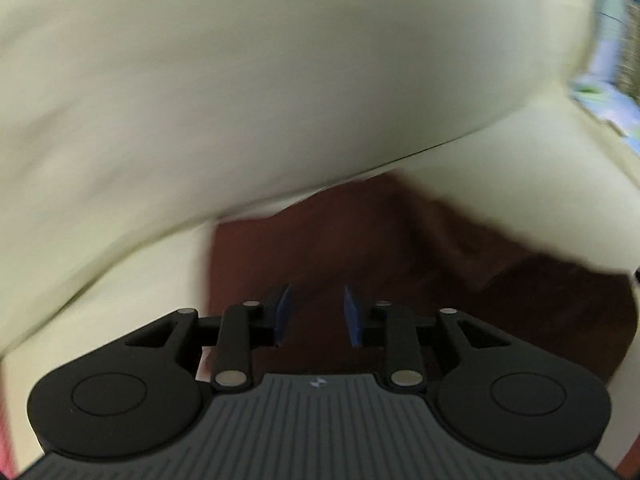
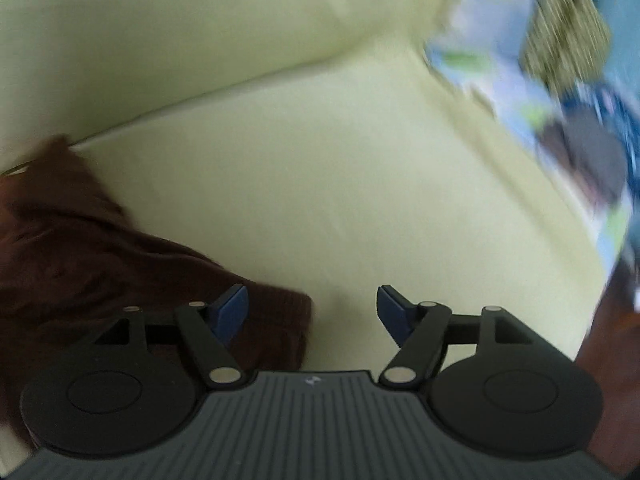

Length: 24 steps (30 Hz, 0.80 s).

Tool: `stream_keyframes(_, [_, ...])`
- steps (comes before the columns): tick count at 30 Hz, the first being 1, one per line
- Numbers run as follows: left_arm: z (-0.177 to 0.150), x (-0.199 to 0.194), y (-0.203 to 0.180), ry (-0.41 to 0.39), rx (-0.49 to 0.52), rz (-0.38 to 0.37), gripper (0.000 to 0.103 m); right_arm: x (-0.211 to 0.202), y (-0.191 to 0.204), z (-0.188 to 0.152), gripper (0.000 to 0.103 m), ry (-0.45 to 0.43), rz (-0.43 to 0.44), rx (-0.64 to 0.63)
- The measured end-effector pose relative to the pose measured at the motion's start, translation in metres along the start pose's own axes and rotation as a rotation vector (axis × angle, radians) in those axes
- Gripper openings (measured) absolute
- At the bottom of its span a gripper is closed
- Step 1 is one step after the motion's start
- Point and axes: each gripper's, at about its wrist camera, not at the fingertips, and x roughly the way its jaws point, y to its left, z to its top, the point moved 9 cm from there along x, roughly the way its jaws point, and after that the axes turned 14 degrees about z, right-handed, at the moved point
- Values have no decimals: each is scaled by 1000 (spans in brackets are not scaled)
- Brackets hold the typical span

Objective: Fold clothes

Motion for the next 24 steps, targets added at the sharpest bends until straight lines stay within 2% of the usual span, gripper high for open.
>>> stream_keyframes(2, [-36,-12,32,65,-65,36,39,-23,43,-1,69,-49,75,-131])
stream_keyframes(4, [-81,-19,50,132,-116,46,39,-39,98,-10,67,-75,221,-254])
stream_keyframes(5, [-107,-21,55,160,-141,39,39,-44,132,-21,58,-67,340,-307])
stream_keyframes(6, [-125,-20,59,179,-165,30,39,-47,154,-29,43,-56,418,-341])
stream_keyframes(7, [-136,-18,60,191,-182,25,39,-46,180,-42,35,-29,480,-394])
stream_keyframes(8, [-143,-16,61,203,-196,22,39,-45,213,-60,17,7,554,-466])
stream_keyframes(9, [-151,-11,58,214,-209,17,39,-44,246,-79,12,44,628,-537])
stream_keyframes(10, [-160,-6,58,215,-228,9,39,-41,270,-95,12,59,661,-611])
stream_keyframes(12, [-175,1,60,205,-255,-18,39,-30,308,-122,13,62,676,-761])
stream_keyframes(13, [-180,5,58,197,-262,-36,39,-21,316,-129,15,45,665,-826])
stream_keyframes(15, [-185,10,49,163,-269,-44,39,0,316,-137,35,-12,619,-946])
stream_keyframes(17, [-191,14,40,122,-281,-55,39,22,317,-144,48,-69,570,-1064])
stream_keyframes(19, [-196,16,40,91,-307,-59,39,45,310,-157,39,-75,560,-1143])
stream_keyframes(20, [-200,17,41,74,-321,-53,39,57,307,-159,4,-61,587,-1141])
stream_keyframes(23, [-208,8,57,38,-334,-26,40,55,301,-147,2,-87,670,-1054])
stream_keyframes(24, [-210,3,63,28,-337,-19,40,45,301,-140,2,-97,732,-983])
